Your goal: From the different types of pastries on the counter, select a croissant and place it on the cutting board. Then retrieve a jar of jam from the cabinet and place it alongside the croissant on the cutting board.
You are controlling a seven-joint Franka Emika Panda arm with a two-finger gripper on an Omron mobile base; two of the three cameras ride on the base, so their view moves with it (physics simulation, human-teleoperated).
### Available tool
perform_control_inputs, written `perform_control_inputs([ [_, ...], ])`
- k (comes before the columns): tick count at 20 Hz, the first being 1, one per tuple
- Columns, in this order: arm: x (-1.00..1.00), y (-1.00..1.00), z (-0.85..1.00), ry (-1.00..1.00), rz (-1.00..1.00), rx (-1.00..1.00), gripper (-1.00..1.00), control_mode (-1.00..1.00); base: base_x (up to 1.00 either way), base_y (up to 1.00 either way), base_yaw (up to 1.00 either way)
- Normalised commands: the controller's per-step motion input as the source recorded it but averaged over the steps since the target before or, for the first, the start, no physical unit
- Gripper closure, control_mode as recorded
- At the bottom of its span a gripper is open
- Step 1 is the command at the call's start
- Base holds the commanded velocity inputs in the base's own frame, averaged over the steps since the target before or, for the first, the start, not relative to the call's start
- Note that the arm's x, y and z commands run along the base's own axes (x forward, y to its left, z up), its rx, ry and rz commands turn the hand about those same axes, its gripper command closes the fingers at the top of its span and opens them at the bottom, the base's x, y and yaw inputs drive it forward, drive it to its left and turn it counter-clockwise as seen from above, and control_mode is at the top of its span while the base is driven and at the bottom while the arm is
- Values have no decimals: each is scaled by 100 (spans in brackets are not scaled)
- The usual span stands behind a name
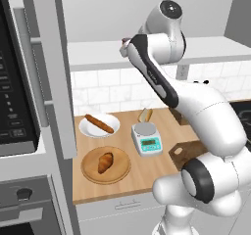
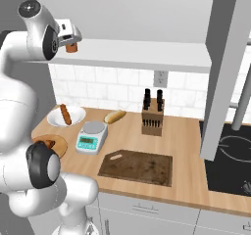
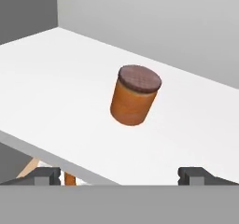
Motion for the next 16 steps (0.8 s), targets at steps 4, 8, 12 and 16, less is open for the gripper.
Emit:
perform_control_inputs([
  [4,29,7,0,3,-1,0,-100,-100,0,0,0],
  [8,28,6,0,2,0,0,-100,-100,0,0,0],
  [12,43,3,0,1,0,0,-100,-100,0,0,0],
  [16,42,0,0,0,0,0,-100,-100,0,0,0],
])
